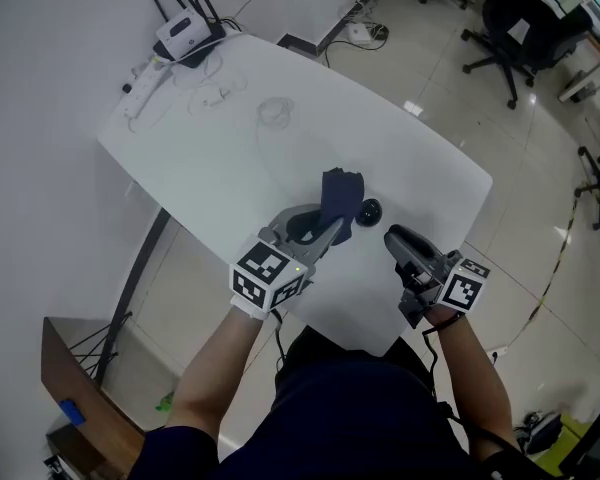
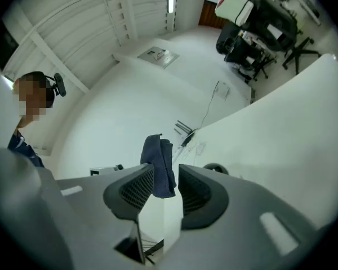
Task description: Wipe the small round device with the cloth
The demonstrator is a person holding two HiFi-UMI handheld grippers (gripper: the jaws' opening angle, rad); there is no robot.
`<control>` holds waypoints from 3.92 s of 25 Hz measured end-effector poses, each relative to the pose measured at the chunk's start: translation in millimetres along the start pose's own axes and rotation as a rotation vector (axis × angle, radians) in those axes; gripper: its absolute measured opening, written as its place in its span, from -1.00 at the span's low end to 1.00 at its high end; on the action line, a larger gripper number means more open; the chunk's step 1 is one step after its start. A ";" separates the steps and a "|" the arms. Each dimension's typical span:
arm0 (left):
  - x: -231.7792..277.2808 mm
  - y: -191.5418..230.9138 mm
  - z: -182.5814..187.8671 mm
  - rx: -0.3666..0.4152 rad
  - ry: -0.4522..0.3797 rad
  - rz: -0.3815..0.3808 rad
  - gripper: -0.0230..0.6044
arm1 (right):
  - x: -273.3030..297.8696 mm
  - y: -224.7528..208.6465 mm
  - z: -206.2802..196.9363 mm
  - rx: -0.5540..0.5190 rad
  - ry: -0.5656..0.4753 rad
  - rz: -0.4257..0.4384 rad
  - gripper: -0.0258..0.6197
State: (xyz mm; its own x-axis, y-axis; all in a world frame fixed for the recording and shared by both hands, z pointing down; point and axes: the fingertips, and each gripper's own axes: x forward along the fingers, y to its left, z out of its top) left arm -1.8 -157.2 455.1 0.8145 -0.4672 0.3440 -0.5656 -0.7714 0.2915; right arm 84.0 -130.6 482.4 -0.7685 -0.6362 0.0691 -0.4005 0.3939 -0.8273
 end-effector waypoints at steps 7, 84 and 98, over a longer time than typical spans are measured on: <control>51.8 -27.8 -19.1 0.803 0.204 0.000 -0.71 | -13.4 -23.8 19.4 -0.014 -0.091 -0.120 -0.58; 75.2 87.0 -112.2 0.441 0.579 0.229 -0.71 | 52.4 -43.7 -19.5 -0.895 0.337 -0.382 -0.53; 84.5 53.5 -131.2 0.095 0.631 -0.004 -0.71 | 48.9 -59.0 -31.0 -0.877 0.400 -0.405 -0.53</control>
State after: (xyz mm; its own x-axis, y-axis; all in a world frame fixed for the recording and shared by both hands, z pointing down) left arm 19.8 -181.2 616.9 0.5676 -0.1419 0.8110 -0.5251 -0.8210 0.2239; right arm 54.6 -164.4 552.0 -0.5410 -0.6250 0.5627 -0.7637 0.6453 -0.0175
